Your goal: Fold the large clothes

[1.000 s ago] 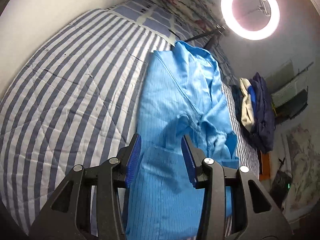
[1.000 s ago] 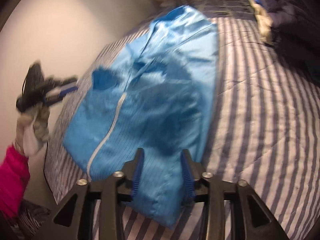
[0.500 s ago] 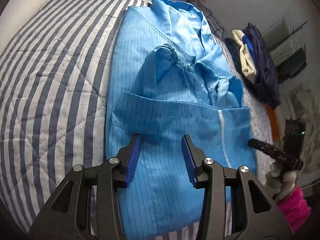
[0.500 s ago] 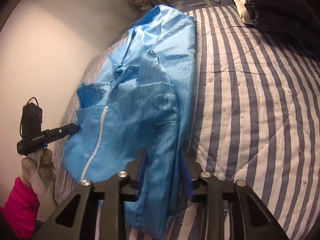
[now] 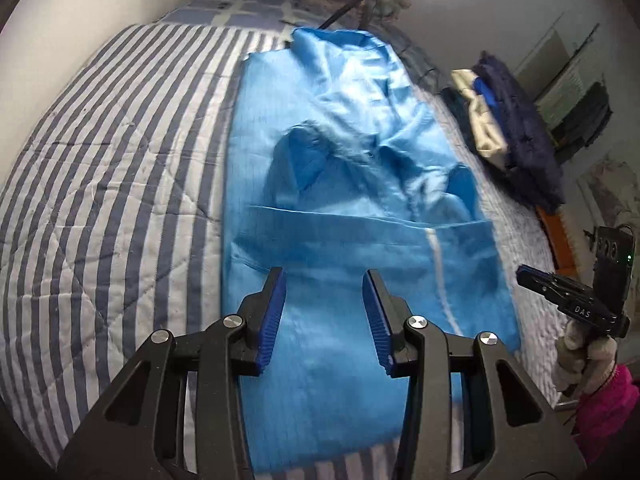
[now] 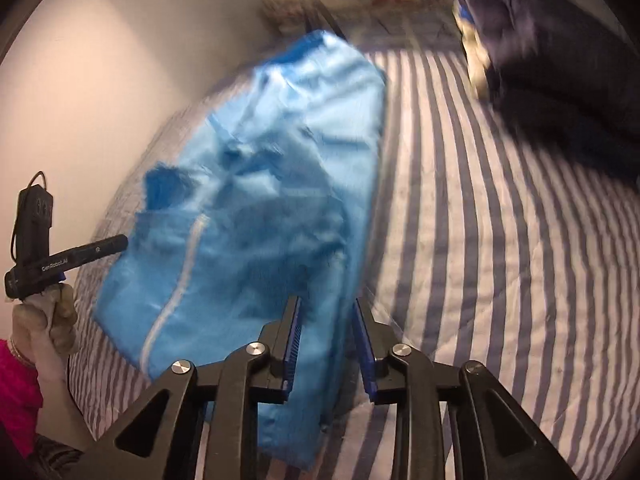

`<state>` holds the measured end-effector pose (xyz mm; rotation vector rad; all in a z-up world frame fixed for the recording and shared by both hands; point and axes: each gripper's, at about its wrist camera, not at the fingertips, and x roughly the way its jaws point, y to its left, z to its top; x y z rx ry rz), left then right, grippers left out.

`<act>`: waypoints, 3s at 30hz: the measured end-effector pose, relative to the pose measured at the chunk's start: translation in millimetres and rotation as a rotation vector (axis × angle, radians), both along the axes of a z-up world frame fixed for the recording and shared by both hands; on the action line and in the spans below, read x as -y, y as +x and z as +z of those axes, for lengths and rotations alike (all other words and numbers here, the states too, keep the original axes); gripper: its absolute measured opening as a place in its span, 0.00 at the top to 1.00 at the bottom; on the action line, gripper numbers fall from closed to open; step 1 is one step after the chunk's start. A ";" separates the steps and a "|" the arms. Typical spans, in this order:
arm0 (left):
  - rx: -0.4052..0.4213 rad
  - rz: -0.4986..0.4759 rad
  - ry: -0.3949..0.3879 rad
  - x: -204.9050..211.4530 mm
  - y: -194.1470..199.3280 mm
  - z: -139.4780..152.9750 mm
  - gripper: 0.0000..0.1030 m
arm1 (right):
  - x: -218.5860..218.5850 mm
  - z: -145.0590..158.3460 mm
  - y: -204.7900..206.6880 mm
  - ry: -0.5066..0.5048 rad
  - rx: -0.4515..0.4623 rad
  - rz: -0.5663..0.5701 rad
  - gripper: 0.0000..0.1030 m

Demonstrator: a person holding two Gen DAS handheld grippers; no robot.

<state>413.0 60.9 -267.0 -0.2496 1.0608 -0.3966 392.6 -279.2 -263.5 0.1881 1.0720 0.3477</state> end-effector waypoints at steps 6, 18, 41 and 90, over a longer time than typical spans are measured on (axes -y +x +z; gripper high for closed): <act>0.021 -0.167 0.004 38.0 -36.6 1.7 0.59 | -40.5 9.0 -21.9 0.038 0.082 0.115 0.68; -0.027 -0.178 0.206 60.0 -49.4 -21.5 0.61 | -75.6 -26.7 -41.3 -0.169 -0.010 0.147 0.68; 0.316 0.100 -0.027 -42.2 -156.6 228.9 0.61 | -32.6 230.8 -172.8 -0.098 0.401 0.082 0.47; -0.080 0.092 -0.192 11.9 404.8 -46.8 0.44 | -24.5 -16.1 373.9 0.108 0.121 -0.010 0.30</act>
